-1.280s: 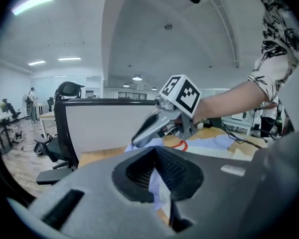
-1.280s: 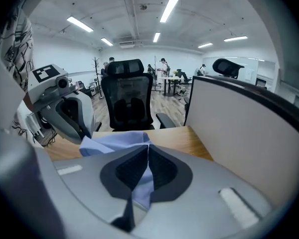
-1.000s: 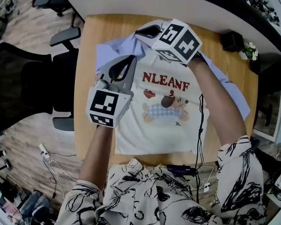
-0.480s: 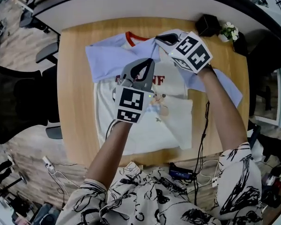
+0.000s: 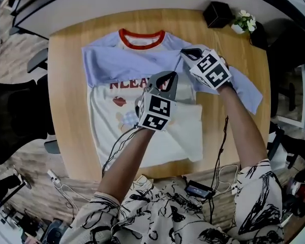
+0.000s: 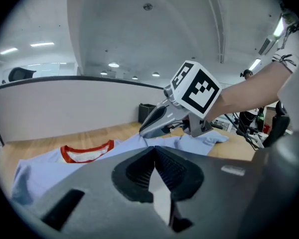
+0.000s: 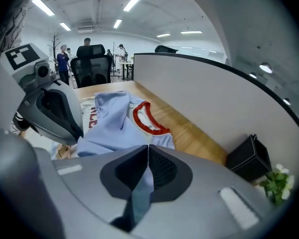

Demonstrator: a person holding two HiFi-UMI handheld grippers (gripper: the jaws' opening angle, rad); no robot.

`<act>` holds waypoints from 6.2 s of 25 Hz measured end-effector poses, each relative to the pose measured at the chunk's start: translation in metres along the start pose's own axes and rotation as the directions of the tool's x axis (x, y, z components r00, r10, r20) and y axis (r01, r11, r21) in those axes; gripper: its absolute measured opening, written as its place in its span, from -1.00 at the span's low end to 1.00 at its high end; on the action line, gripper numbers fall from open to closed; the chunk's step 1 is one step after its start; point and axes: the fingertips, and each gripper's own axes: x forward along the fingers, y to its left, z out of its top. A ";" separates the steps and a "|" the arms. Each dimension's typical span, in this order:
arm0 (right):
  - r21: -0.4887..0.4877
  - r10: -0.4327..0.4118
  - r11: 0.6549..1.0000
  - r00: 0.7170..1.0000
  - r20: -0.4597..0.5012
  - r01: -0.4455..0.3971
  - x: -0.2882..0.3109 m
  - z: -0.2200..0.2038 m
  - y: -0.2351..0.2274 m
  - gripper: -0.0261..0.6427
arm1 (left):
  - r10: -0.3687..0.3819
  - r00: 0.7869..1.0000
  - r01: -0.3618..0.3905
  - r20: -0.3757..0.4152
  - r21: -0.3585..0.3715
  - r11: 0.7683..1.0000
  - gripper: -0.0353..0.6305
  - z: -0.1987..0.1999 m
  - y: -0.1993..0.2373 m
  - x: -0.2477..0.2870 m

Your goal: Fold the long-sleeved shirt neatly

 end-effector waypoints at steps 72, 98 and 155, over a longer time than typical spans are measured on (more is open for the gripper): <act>0.929 -0.624 -0.280 0.690 -0.366 0.241 -0.269 -0.429 -0.004 -0.37 | -0.436 0.552 0.833 -0.711 0.494 0.249 -0.13 -0.008 -0.430 0.326; 0.992 -0.839 0.065 0.544 -0.004 0.109 -0.310 -0.372 -0.033 0.14 | -0.718 0.526 0.818 -0.455 0.502 0.281 -0.82 0.126 -0.414 0.185; 0.589 -0.547 0.782 0.679 0.490 0.205 -0.107 0.215 0.119 -0.84 | -0.496 0.848 0.520 -0.186 0.474 0.711 -0.83 0.131 0.173 -0.113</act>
